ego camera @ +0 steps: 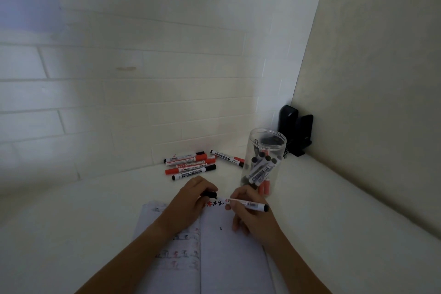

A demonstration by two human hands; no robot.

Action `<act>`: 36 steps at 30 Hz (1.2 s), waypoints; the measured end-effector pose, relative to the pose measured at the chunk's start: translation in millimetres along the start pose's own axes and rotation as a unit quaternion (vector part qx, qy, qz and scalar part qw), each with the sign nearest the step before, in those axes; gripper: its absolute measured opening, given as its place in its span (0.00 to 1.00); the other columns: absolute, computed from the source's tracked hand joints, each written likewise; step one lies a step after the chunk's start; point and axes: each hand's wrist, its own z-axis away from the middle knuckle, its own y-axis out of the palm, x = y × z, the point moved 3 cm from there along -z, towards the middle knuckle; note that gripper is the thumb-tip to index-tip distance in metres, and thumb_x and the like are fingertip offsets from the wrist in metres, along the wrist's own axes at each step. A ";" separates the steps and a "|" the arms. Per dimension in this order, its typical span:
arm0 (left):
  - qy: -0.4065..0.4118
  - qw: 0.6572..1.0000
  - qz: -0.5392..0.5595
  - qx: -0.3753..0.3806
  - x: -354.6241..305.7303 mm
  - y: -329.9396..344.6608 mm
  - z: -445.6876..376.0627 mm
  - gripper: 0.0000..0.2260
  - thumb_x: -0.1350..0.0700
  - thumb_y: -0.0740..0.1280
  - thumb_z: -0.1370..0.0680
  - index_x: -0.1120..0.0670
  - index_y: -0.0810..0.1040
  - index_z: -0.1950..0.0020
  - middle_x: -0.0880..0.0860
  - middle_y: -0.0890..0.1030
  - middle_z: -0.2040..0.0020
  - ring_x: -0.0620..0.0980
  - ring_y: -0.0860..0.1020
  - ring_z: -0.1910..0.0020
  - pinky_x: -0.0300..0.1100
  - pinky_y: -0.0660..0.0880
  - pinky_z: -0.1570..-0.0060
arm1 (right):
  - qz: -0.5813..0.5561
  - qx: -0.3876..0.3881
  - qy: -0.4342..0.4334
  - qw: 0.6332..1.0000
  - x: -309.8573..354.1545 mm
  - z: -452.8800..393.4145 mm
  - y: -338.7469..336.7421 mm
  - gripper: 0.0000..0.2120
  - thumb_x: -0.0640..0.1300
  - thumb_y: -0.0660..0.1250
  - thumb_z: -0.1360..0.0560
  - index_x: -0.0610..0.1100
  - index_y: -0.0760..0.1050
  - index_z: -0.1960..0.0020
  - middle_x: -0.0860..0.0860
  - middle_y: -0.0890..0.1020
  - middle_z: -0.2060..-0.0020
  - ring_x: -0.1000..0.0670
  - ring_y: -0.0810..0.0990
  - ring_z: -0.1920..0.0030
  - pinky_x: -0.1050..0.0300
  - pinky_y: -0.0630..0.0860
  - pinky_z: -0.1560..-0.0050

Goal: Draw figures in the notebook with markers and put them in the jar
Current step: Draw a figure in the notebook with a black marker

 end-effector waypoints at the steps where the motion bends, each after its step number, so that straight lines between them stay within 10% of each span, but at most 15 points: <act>1: 0.004 1.000 0.001 0.000 -0.2 -0.3 -0.2 0.14 0.66 0.63 0.21 0.50 0.78 0.40 0.44 0.75 0.44 0.44 0.77 0.46 0.44 0.78 0.46 | 0.004 0.002 -0.003 1.000 0.2 -0.1 1.3 0.04 0.42 0.68 0.18 0.42 0.76 0.48 0.42 0.85 0.56 0.35 0.81 0.71 0.55 0.74 0.75; 10: 0.029 0.999 0.014 -0.017 -7.2 -2.6 -1.2 0.12 0.66 0.61 0.20 0.53 0.78 0.41 0.47 0.75 0.45 0.44 0.78 0.47 0.44 0.78 0.47 | 0.000 -0.025 -0.006 1.000 -2.0 -1.8 -1.3 0.03 0.44 0.69 0.18 0.48 0.78 0.51 0.38 0.85 0.60 0.31 0.79 0.70 0.53 0.74 0.74; 16: 0.071 0.997 -0.005 -0.009 -15.3 -5.0 -1.2 0.13 0.61 0.57 0.21 0.53 0.80 0.44 0.47 0.77 0.46 0.46 0.76 0.47 0.44 0.75 0.47 | 0.021 -0.032 0.011 0.999 -5.2 -2.8 -1.3 0.05 0.46 0.72 0.21 0.47 0.81 0.46 0.43 0.82 0.71 0.46 0.79 0.73 0.53 0.76 0.71; 36: 0.072 0.997 0.004 0.030 -16.3 -3.1 -0.5 0.06 0.58 0.68 0.21 0.49 0.78 0.46 0.42 0.75 0.51 0.43 0.74 0.53 0.42 0.75 0.54 | -0.005 0.015 0.054 0.998 -2.6 -3.5 2.9 0.11 0.49 0.71 0.21 0.47 0.82 0.40 0.45 0.88 0.55 0.39 0.87 0.64 0.54 0.79 0.69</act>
